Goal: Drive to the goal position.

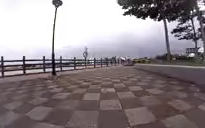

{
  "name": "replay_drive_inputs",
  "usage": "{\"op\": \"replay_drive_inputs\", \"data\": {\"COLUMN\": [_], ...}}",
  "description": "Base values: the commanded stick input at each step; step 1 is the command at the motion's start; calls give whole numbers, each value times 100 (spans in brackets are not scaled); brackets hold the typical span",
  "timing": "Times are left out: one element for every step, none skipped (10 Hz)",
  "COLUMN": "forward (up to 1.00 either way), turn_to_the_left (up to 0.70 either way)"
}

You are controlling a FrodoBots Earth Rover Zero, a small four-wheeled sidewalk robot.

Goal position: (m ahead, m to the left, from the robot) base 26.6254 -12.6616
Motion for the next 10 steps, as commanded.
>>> {"op": "replay_drive_inputs", "data": {"forward": [100,100,100,100,100,100,100,100,100,100], "turn_to_the_left": [0,0,0,0,0,0,0,0,0,0]}}
